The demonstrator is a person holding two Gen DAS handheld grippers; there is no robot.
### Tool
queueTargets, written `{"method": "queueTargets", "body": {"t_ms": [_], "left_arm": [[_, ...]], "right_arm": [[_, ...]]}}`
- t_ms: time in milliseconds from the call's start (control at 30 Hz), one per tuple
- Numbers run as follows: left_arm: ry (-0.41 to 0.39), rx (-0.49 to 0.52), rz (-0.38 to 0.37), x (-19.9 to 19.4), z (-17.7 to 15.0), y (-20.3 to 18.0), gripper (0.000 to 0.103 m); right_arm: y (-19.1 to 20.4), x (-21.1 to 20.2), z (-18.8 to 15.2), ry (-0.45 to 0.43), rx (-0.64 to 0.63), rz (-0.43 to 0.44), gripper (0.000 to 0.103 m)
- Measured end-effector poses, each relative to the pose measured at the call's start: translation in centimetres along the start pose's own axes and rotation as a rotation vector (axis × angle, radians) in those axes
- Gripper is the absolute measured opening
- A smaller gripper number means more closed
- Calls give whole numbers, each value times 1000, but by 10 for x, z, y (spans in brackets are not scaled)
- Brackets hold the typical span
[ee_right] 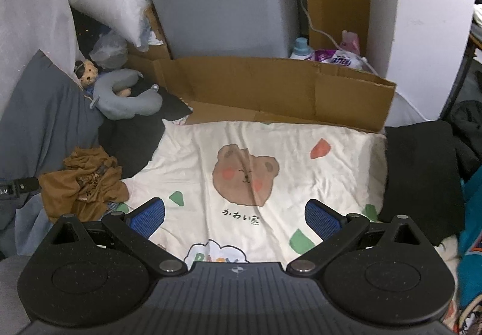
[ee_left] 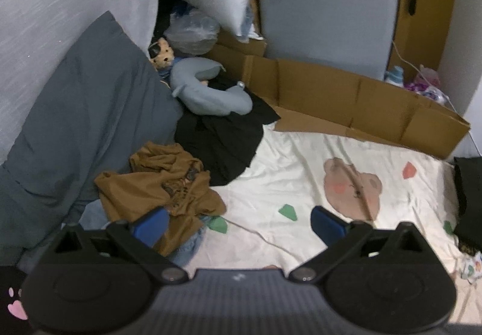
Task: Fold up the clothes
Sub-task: 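Move both tools toward the brown T-shirt on the clothes pile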
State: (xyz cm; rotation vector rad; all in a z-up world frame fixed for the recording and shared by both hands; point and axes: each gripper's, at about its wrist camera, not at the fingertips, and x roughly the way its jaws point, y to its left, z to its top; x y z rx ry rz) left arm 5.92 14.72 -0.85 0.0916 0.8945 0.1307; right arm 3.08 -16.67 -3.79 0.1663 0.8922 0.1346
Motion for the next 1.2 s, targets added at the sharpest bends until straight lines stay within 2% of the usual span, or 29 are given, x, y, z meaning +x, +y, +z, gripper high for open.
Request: {"method": "queueTargets", "body": {"t_ms": [233, 533, 800, 1100, 1200], "left_arm": [[-38, -37, 27, 26, -7, 32, 102], [-8, -108, 85, 85, -24, 75, 101], [-17, -161, 126, 130, -49, 109, 99], [5, -185, 136, 169, -78, 132, 97], [18, -222, 140, 179, -85, 140, 96]], "right_arm": [[7, 34, -4, -27, -6, 44, 102], [18, 80, -10, -58, -54, 81, 102], [33, 124, -33, -67, -99, 119, 102], [44, 165, -49, -43, -115, 159, 102], [49, 180, -53, -35, -133, 179, 102]]}}
